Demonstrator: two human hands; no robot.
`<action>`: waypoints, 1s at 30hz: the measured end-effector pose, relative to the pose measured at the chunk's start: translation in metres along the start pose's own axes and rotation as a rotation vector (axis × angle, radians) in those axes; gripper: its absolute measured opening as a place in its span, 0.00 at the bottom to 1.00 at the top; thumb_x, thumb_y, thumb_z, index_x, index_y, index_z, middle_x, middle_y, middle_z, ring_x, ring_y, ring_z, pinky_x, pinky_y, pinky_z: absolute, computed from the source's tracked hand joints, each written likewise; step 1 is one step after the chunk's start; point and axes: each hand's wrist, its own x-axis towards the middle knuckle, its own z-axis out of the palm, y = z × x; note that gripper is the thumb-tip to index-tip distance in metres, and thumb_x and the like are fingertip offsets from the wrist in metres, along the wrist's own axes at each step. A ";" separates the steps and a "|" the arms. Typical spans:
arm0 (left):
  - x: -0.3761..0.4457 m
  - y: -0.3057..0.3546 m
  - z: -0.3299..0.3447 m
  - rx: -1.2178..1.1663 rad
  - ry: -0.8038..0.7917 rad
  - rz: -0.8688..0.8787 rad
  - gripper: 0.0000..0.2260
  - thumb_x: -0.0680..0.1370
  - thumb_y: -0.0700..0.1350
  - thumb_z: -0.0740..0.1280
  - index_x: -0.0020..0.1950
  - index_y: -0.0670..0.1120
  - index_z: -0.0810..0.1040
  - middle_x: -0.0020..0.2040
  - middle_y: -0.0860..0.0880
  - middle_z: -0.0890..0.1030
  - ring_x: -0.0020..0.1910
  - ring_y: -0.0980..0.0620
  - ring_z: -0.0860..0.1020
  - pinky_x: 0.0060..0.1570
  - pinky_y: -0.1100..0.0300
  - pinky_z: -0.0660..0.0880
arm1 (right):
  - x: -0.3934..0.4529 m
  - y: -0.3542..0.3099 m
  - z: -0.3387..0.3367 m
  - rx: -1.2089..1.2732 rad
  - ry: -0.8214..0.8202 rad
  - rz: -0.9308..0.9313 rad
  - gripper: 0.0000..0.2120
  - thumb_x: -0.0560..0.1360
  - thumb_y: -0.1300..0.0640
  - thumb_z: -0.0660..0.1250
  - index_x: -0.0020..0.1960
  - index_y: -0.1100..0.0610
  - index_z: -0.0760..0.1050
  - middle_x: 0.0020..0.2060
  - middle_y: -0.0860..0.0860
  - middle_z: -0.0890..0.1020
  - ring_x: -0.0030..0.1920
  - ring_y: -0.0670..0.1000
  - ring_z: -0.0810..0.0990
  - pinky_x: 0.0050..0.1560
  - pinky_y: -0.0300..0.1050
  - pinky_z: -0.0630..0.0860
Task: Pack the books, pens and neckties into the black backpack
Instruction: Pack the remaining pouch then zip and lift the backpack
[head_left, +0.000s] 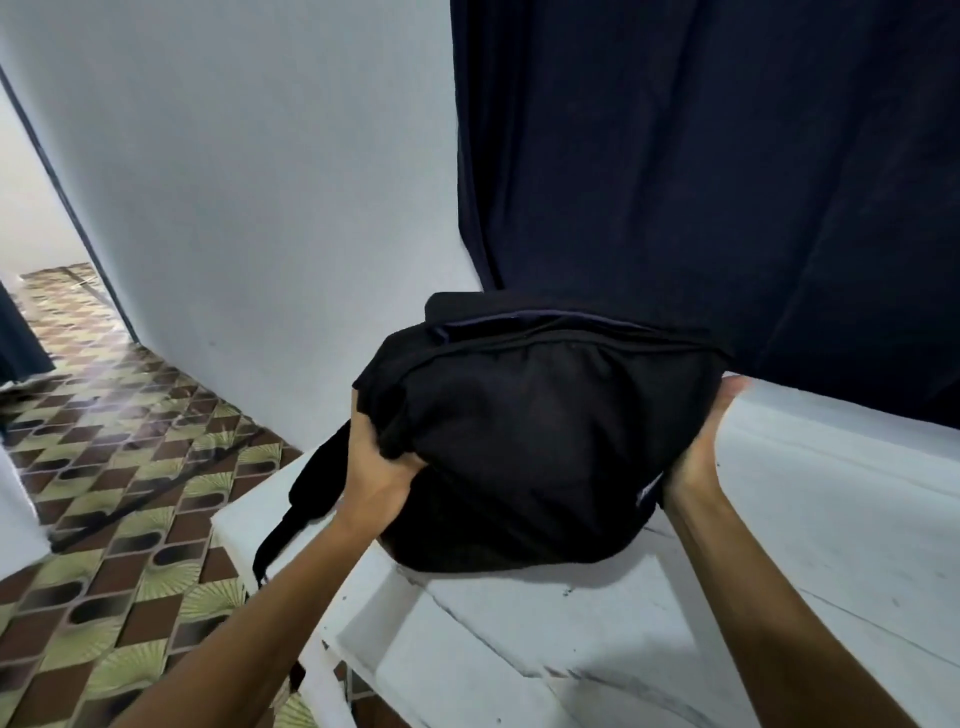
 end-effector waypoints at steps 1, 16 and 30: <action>0.013 0.003 -0.001 0.055 -0.011 0.025 0.53 0.58 0.74 0.73 0.69 0.39 0.65 0.60 0.55 0.77 0.56 0.68 0.76 0.60 0.69 0.72 | 0.010 0.002 0.000 -0.036 -0.068 -0.025 0.37 0.59 0.22 0.46 0.51 0.48 0.73 0.43 0.37 0.82 0.37 0.34 0.80 0.36 0.27 0.76; 0.131 -0.001 -0.012 0.018 0.241 -0.097 0.23 0.74 0.65 0.59 0.33 0.46 0.66 0.31 0.52 0.69 0.31 0.56 0.67 0.37 0.56 0.67 | 0.099 -0.013 0.061 -0.392 0.150 -0.264 0.25 0.75 0.37 0.61 0.38 0.59 0.72 0.35 0.50 0.76 0.35 0.45 0.75 0.36 0.36 0.73; 0.169 0.013 0.188 -0.130 -0.043 -0.311 0.24 0.79 0.66 0.57 0.41 0.44 0.70 0.36 0.45 0.69 0.35 0.50 0.69 0.33 0.60 0.67 | 0.073 -0.141 -0.061 -0.397 0.498 -0.085 0.37 0.71 0.24 0.50 0.57 0.52 0.77 0.50 0.49 0.83 0.52 0.51 0.81 0.57 0.51 0.77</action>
